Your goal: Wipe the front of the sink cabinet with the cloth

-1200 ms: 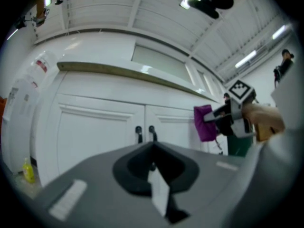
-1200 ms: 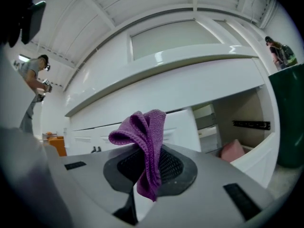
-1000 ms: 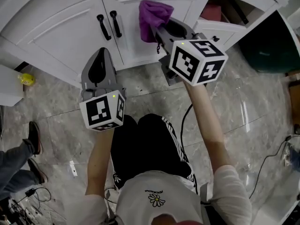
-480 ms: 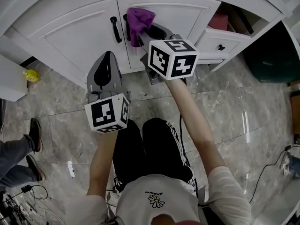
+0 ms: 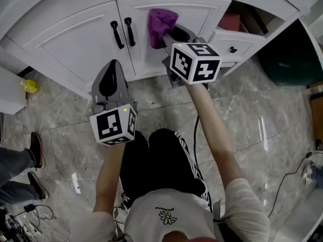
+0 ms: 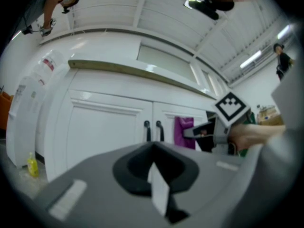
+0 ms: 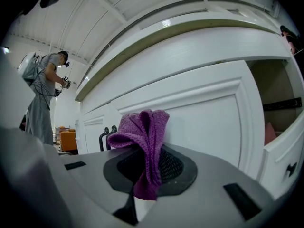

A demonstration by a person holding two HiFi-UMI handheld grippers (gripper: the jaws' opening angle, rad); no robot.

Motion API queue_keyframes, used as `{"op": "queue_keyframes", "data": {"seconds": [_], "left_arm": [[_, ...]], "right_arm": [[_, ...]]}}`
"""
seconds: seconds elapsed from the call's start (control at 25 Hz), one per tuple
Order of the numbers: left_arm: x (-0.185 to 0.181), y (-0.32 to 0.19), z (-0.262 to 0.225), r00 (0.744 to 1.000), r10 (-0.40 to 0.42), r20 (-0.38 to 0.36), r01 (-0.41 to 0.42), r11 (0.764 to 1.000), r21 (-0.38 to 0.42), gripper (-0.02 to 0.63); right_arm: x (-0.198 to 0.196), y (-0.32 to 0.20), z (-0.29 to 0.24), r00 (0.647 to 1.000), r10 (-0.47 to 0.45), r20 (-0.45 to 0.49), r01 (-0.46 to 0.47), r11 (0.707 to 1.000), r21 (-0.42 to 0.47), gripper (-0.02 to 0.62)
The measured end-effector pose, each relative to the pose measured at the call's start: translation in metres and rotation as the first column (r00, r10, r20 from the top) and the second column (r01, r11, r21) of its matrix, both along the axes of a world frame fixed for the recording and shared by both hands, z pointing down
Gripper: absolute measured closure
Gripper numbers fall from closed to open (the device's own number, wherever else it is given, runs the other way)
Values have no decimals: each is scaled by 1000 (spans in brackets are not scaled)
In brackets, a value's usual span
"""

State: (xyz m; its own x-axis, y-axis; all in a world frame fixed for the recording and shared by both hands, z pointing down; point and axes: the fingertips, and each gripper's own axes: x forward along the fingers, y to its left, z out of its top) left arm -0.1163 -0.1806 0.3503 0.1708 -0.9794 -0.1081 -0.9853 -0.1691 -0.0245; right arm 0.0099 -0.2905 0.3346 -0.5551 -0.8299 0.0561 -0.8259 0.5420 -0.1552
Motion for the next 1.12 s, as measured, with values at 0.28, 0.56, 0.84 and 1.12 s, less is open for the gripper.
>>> {"op": "queue_keyframes", "data": {"seconds": [0.28,0.56,0.84,1.12], "left_arm": [[-2,-2,3,1000,-6,1,6,1000,-7,601],[-2,-2,2,1000,-6,8,6,1000,-7,601],[-6,0,0,1000,-18,14,18,1000,1,601],[-7,-1,3,1000,-26,16,26,1000,1,601]], "right_arm": [[72,-9,-1,989,141,-36,-140,990,8,543],[144,-15,-7,959,282,-33,-282,959,5,543],[182,-14,-6,931,363,-34,-363,932,9,543],[204,-21,0,911,408,-59,-409,912,-2,543]]}}
